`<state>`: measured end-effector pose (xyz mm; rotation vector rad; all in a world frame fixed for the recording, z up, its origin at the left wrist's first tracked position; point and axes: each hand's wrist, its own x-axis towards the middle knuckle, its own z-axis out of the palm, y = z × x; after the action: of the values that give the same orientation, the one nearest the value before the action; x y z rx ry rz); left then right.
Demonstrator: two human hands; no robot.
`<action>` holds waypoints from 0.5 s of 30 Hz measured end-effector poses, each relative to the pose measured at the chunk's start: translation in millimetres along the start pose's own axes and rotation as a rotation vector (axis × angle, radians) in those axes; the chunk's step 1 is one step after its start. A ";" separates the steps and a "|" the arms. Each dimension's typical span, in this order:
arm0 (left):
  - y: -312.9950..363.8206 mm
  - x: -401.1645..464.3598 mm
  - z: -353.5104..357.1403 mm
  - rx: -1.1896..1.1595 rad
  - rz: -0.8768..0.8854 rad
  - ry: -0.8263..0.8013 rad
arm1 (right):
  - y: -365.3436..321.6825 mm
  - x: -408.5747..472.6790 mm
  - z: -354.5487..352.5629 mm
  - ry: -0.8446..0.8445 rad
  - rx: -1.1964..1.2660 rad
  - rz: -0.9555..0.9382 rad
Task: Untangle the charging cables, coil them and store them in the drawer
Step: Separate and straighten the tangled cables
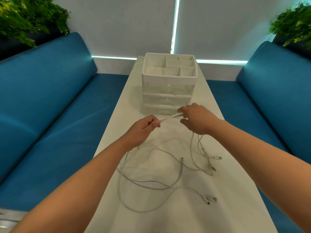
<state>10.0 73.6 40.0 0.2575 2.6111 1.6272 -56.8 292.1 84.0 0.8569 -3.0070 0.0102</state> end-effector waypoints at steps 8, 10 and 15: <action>18.0 6.7 7.2 -0.084 0.010 0.065 | -66.7 16.0 -13.5 -0.117 0.225 -0.151; 15.0 4.9 3.4 -0.070 0.012 0.056 | -63.9 14.2 -14.6 -0.126 0.332 -0.169; 17.6 0.3 -4.0 -0.114 0.061 0.099 | -52.8 11.2 -21.9 -0.138 0.382 -0.228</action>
<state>11.1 77.6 57.6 0.2595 2.5923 1.8469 -38.2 241.6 106.1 1.2745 -3.0605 0.5607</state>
